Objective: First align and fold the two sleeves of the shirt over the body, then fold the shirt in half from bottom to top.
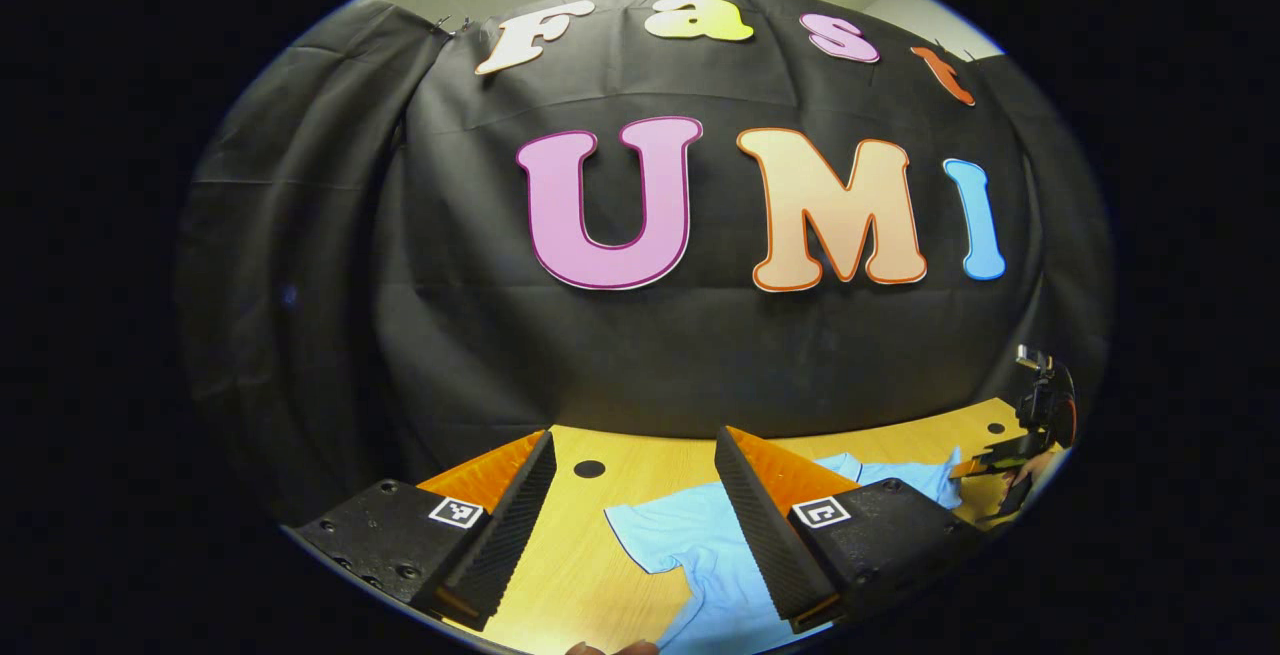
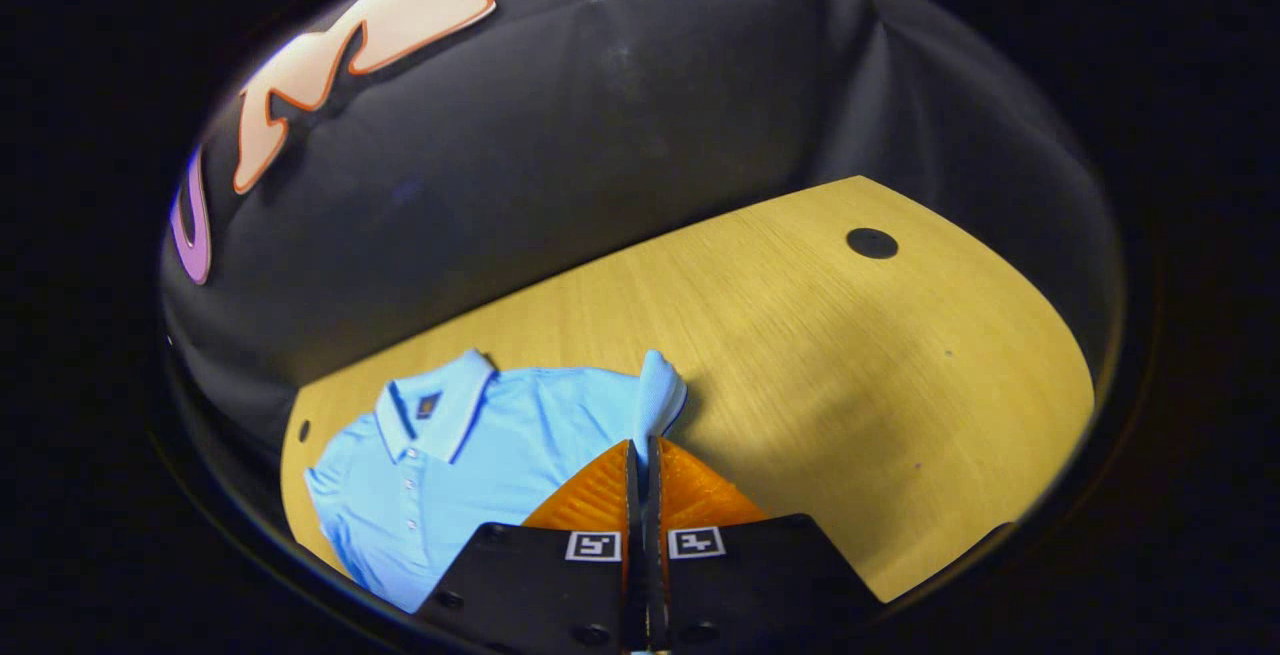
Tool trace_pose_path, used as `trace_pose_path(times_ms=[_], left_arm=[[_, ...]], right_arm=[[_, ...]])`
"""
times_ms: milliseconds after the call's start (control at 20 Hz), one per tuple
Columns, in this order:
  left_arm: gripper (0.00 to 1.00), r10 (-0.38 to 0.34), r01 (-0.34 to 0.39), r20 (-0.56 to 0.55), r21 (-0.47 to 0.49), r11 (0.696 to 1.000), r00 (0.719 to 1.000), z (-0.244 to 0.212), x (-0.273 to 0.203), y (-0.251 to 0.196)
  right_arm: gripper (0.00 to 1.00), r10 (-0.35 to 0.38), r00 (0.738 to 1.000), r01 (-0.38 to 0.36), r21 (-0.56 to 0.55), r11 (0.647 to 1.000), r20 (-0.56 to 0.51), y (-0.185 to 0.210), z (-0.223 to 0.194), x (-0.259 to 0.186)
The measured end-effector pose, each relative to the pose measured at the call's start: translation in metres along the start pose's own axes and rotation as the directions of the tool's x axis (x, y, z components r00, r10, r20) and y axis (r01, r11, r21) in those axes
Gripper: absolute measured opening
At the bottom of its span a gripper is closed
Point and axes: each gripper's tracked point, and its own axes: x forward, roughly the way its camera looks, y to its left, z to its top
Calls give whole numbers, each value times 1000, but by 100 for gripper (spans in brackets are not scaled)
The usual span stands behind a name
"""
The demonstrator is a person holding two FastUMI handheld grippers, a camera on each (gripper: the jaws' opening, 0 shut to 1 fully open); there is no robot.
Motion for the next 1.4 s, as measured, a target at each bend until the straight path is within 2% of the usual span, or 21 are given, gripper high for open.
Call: trace_pose_path(times_ms=[50,350,650,700,750,800,950,1000,1050,1300,1400], left_arm=[[96,-4,4,-3,-4,1000,1000,-1,0,-1],[96,15,-16,-30,-26,1000,999,-12,2,12],[96,54,-59,-85,-62,996,995,-34,5,33],[96,60,-66,-91,-66,996,994,-38,7,35],[97,68,-75,-98,-67,995,993,-42,9,39],[96,76,-83,-102,-67,994,992,-44,13,42],[96,88,-94,-112,-46,995,990,-58,24,44],[96,88,-94,-120,-40,995,989,-66,29,43],[96,87,-93,-131,-40,995,988,-72,34,42],[96,68,-78,-174,-53,996,982,-106,64,23],[95,86,-97,-186,-51,994,979,-121,81,23]], right_arm=[[3,28,1000,-28,3,1000,2,11,0,-1],[3,158,987,-157,17,987,-41,74,-26,1],[3,187,976,-190,-23,981,-115,106,-61,8],[3,210,969,-213,-7,977,-129,112,-65,4],[11,220,965,-222,1,975,-144,115,-65,2],[13,243,958,-245,6,970,-155,120,-70,-3],[93,257,958,-266,-67,962,-125,117,-62,-19],[85,251,963,-261,-101,960,-103,114,-57,-25],[96,256,963,-265,-122,956,-88,112,-51,-33],[97,244,969,-247,-152,957,-36,90,-35,-69],[97,229,973,-231,-161,960,-27,77,-33,-79]])
